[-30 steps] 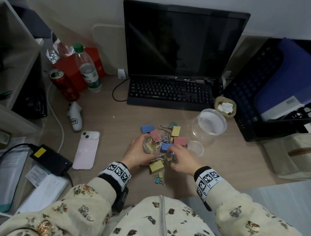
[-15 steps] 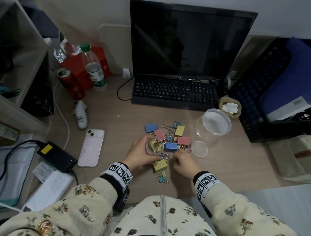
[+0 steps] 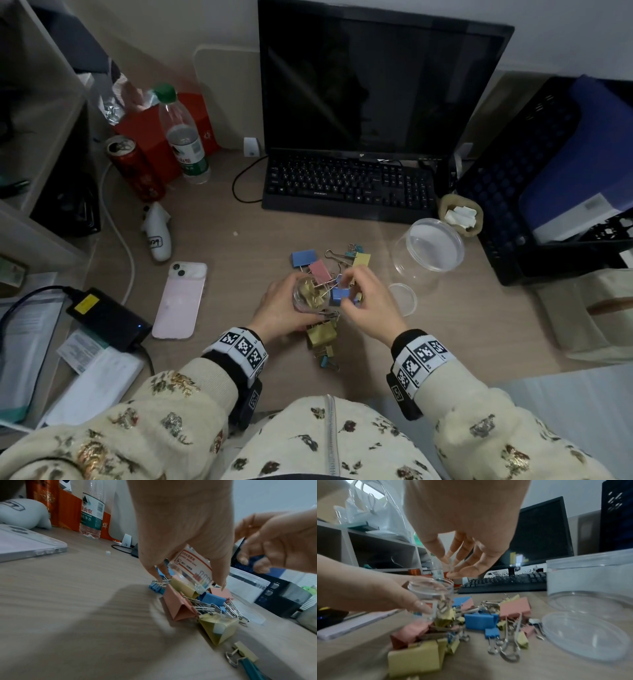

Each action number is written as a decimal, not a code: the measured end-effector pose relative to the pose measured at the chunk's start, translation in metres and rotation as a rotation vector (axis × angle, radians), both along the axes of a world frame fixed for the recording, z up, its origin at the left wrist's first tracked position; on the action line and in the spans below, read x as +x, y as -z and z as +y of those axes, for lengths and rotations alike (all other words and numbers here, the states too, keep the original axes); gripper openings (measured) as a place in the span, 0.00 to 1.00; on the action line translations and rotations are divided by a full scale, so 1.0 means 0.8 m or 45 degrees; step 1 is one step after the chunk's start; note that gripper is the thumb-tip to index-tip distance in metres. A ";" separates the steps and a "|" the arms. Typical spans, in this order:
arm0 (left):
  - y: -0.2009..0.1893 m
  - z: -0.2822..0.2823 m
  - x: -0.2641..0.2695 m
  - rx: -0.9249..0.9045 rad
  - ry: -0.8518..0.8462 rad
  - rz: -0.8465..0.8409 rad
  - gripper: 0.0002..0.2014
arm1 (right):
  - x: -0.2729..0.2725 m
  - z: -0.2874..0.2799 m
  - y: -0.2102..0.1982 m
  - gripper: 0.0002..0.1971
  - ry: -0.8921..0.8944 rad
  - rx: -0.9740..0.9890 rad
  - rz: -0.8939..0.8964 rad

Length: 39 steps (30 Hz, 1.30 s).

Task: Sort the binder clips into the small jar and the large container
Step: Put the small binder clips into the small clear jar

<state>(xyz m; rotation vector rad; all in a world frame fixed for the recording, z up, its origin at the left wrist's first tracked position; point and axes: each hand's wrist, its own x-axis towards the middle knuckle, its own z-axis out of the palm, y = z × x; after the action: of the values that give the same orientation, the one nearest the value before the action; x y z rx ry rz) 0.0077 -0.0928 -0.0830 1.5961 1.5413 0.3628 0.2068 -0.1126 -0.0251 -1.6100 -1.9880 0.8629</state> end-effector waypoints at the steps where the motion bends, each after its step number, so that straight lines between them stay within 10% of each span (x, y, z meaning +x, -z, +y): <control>1: 0.000 0.000 -0.002 -0.004 -0.024 -0.008 0.42 | 0.004 -0.003 0.003 0.05 -0.039 -0.058 -0.084; 6: -0.002 -0.004 -0.006 0.002 -0.074 -0.042 0.42 | 0.013 -0.024 0.035 0.10 -0.436 -0.593 -0.243; 12: -0.001 -0.007 -0.004 0.014 -0.069 -0.075 0.40 | 0.003 -0.038 0.056 0.29 -0.608 -0.410 -0.632; 25: 0.001 -0.007 -0.005 0.071 -0.044 -0.069 0.40 | -0.022 -0.051 0.052 0.24 -0.665 -0.241 -0.865; 39: -0.007 -0.001 -0.004 0.056 -0.030 -0.034 0.42 | 0.006 -0.025 0.039 0.06 -0.118 -0.355 -0.541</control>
<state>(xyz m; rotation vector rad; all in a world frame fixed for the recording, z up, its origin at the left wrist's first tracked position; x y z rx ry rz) 0.0047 -0.0935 -0.0773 1.6013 1.5426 0.4320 0.2118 -0.1325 -0.0561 -2.0075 -2.3252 0.9259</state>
